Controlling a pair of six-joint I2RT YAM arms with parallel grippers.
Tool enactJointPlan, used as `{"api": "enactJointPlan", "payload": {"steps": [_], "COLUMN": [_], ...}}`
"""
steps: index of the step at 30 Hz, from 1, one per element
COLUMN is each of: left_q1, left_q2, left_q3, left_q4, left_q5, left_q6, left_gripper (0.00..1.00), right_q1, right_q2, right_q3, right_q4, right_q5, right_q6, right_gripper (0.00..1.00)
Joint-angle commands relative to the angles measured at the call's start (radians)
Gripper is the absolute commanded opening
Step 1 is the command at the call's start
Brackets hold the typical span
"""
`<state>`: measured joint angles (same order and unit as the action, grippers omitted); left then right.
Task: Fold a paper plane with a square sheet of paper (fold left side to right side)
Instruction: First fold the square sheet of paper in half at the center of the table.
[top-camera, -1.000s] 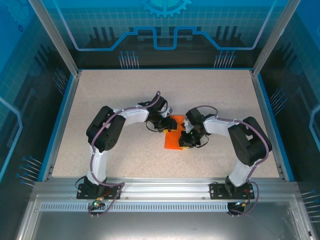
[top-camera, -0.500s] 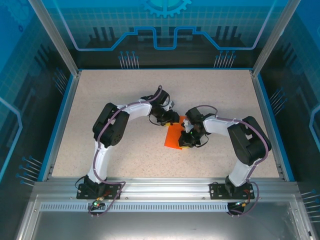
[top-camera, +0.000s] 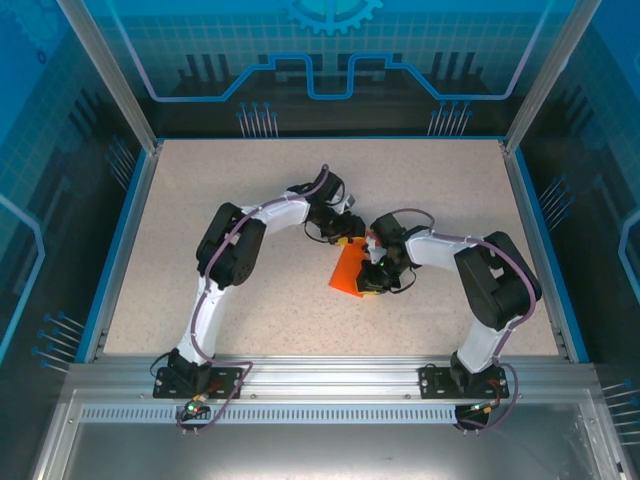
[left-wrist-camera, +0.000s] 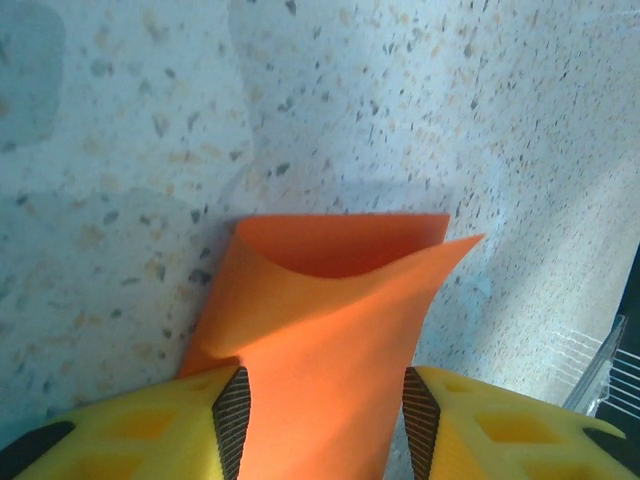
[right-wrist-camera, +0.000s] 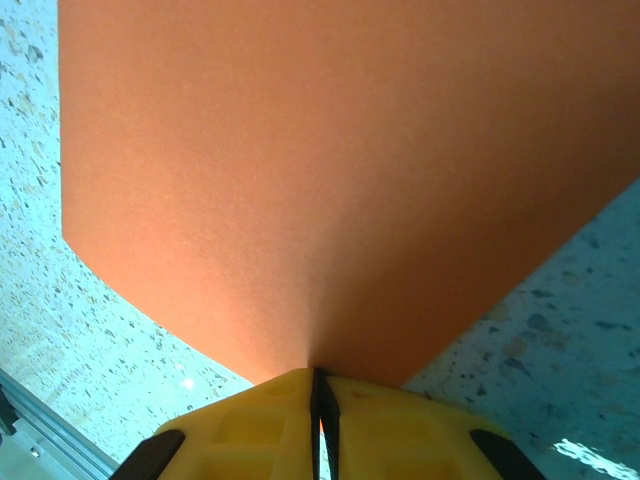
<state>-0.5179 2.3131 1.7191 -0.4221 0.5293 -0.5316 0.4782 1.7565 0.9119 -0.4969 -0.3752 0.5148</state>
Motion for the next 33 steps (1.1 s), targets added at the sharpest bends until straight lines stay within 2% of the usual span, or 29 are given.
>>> {"api": "enactJointPlan", "payload": {"steps": [1, 8, 23, 28, 33], "left_q1": [0.039, 0.041, 0.051, 0.077, 0.119], "left_q2": [0.053, 0.105, 0.180, 0.115, -0.072], "left_q3": [0.056, 0.128, 0.215, 0.191, 0.041], "left_q4": [0.054, 0.054, 0.034, 0.030, 0.085], "left_q5": [-0.038, -0.008, -0.042, -0.039, -0.043], "left_q6": [-0.015, -0.037, -0.051, -0.033, -0.018], "left_gripper": [0.49, 0.49, 0.49, 0.49, 0.50], "right_q1": [0.011, 0.012, 0.011, 0.008, 0.000], "right_q2": [0.078, 0.076, 0.067, 0.039, -0.057], "right_q3": [-0.049, -0.049, -0.047, -0.043, -0.038], "right_q4": [-0.096, -0.097, -0.105, -0.082, -0.022], "right_q5": [0.170, 0.171, 0.167, 0.139, 0.046], "right_q6": [-0.009, -0.006, -0.015, -0.047, -0.121], "right_gripper": [0.12, 0.12, 0.12, 0.13, 0.17]}}
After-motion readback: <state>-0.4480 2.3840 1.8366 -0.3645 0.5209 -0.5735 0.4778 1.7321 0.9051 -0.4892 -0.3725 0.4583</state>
